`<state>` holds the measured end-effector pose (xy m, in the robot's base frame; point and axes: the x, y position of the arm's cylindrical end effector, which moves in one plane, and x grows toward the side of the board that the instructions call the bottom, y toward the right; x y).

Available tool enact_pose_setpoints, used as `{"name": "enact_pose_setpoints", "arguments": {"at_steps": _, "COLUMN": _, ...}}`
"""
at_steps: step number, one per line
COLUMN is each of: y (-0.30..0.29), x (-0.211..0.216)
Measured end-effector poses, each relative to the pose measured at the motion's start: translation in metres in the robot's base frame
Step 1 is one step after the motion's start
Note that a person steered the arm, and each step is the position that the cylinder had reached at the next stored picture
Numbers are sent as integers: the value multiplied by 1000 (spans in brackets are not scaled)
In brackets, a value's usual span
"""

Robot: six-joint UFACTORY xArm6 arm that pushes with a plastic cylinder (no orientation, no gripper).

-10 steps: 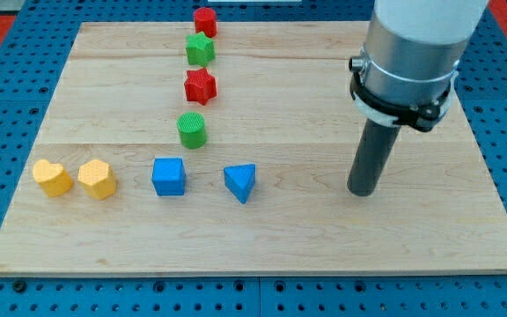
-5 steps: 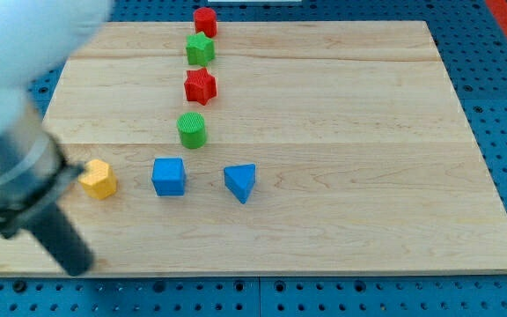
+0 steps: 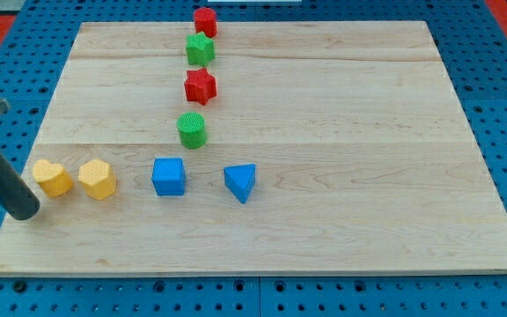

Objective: Push the yellow heart to the top left of the board

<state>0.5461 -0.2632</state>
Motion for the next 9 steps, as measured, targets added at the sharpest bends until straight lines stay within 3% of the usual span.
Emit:
{"name": "enact_pose_setpoints", "arguments": {"at_steps": 3, "y": 38, "x": -76}}
{"name": "enact_pose_setpoints", "arguments": {"at_steps": 7, "y": 35, "x": -204}}
{"name": "enact_pose_setpoints", "arguments": {"at_steps": 9, "y": 13, "x": -199}}
